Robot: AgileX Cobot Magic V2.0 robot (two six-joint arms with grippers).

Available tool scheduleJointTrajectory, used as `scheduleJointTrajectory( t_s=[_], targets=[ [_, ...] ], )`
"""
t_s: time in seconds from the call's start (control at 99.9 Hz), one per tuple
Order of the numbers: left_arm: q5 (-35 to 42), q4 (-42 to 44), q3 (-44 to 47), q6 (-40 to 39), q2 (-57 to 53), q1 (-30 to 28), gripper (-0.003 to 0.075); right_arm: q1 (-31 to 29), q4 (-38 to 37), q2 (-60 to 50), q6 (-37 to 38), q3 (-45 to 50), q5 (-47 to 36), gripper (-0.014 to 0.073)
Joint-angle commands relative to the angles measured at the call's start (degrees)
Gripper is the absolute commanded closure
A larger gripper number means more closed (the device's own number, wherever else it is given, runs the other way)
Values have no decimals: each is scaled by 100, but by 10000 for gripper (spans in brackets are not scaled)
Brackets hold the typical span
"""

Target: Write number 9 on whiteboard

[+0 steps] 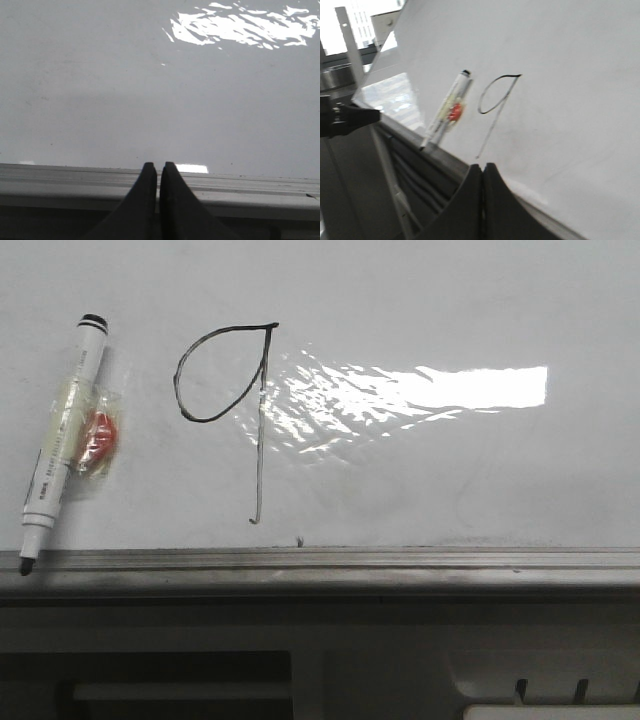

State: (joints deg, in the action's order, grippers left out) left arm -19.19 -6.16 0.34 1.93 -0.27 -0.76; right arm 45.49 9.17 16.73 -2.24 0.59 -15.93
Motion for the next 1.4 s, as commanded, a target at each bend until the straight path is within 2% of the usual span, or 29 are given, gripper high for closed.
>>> scheduleJointTrajectory(
  t_s=[0.0, 0.13, 0.31, 0.43, 0.62, 0.77, 0.911, 0.991, 1.391],
  targets=[
    [252, -8, 231, -47, -156, -13, 741, -555, -275, 47, -30, 143, -571, 663],
    [252, -8, 231, -47, -156, -13, 741, -1503, -1002, 36, 61, 143, -731, 663],
    [252, -8, 231, -47, -156, -13, 741, -2722, -2130, -277, 1218, 143, -456, 663],
    [252, -8, 231, -47, -156, -13, 740, -3429, -2131, -784, 1235, 143, 196, 663],
    [252, -8, 231, -47, -156, -13, 741, -4111, -2012, -1770, 1235, 143, 1861, 663],
    [252, -8, 231, -47, -156, -13, 741, -4379, -1956, -1819, 1208, 143, 2515, 663],
    [252, -8, 231, -47, -156, -13, 741, -4428, -1408, -1819, 611, 143, 3123, 663],
    [252, -8, 231, -47, -156, -13, 741, -4451, -1380, -1819, 577, 143, 3376, 663],
    [252, -8, 231, -47, -156, -13, 741, -4493, -1380, -1819, 588, 143, 3378, 663]
  ],
)
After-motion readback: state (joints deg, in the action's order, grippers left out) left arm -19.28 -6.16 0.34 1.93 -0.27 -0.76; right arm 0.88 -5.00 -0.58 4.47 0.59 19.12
